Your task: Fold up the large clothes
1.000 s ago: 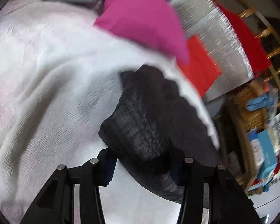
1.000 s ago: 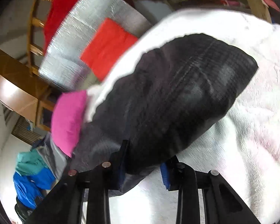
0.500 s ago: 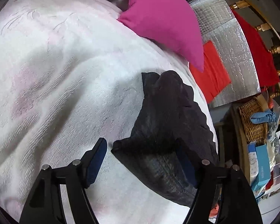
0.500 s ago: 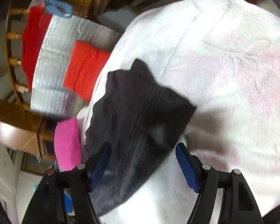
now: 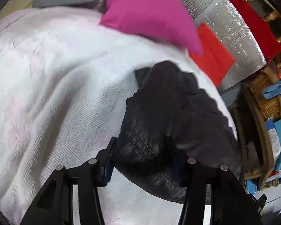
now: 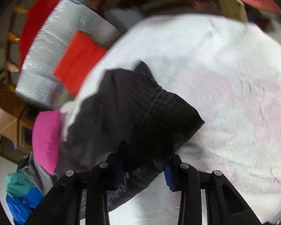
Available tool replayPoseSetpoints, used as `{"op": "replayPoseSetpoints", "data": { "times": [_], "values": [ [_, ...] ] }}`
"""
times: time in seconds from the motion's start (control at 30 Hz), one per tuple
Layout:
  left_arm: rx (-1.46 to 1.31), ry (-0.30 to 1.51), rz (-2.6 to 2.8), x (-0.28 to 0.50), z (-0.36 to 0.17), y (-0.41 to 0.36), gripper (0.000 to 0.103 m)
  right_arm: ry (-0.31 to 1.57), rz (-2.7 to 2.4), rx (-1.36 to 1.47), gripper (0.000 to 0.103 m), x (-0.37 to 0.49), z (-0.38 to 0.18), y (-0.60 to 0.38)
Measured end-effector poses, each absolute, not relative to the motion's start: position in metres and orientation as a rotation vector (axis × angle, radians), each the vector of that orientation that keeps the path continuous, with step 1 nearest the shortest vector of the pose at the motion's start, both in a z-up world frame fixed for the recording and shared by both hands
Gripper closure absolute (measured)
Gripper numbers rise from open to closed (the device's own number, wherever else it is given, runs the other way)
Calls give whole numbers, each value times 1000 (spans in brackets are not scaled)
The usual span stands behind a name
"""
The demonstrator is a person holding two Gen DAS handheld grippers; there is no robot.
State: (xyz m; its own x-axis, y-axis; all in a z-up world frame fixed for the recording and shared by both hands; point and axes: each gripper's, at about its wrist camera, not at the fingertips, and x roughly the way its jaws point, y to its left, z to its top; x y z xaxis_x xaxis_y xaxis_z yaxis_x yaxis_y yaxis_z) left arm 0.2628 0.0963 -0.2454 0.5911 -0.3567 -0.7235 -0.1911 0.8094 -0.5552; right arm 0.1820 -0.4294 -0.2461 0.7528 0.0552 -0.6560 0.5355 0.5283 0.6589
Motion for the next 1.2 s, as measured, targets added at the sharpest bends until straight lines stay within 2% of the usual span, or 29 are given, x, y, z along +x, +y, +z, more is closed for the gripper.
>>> {"op": "replayPoseSetpoints", "data": {
  "times": [0.1, 0.17, 0.2, 0.33, 0.43, 0.57, 0.73, 0.8, 0.87, 0.93, 1.03, 1.13, 1.2],
  "values": [
    [-620, 956, -92, 259, -240, 98, 41, 680, -311, 985, 57, 178, -239, -429],
    [-563, 957, -67, 255, -233, 94, 36, 691, -319, 957, 38, 172, -234, -426],
    [-522, 951, -50, 252, -229, 93, 33, 696, -326, 939, 36, 172, -232, -424],
    [-333, 891, 17, 246, -212, 89, 25, 687, -453, 798, 34, 154, -212, -433],
    [-244, 852, 40, 242, -202, 88, 24, 635, -507, 776, 26, 141, -201, -448],
    [-216, 837, 63, 248, -199, 92, 20, 631, -494, 736, 25, 155, -195, -465],
    [-234, 918, 6, 273, -214, 85, 19, 769, -360, 707, 24, 205, -219, -475],
    [-180, 934, -34, 281, -220, 73, 19, 860, -318, 706, 31, 220, -236, -472],
    [-97, 915, -46, 285, -220, 61, 19, 846, -306, 642, 57, 224, -227, -463],
    [1, 873, -30, 286, -216, 51, 20, 809, -321, 545, 72, 226, -210, -450],
    [119, 846, -17, 289, -214, 38, 21, 774, -340, 505, 75, 227, -200, -443],
    [133, 842, -15, 292, -214, 36, 21, 827, -358, 532, 75, 231, -213, -450],
    [139, 836, -10, 293, -213, 36, 21, 842, -352, 542, 70, 234, -215, -453]
  ]
}}
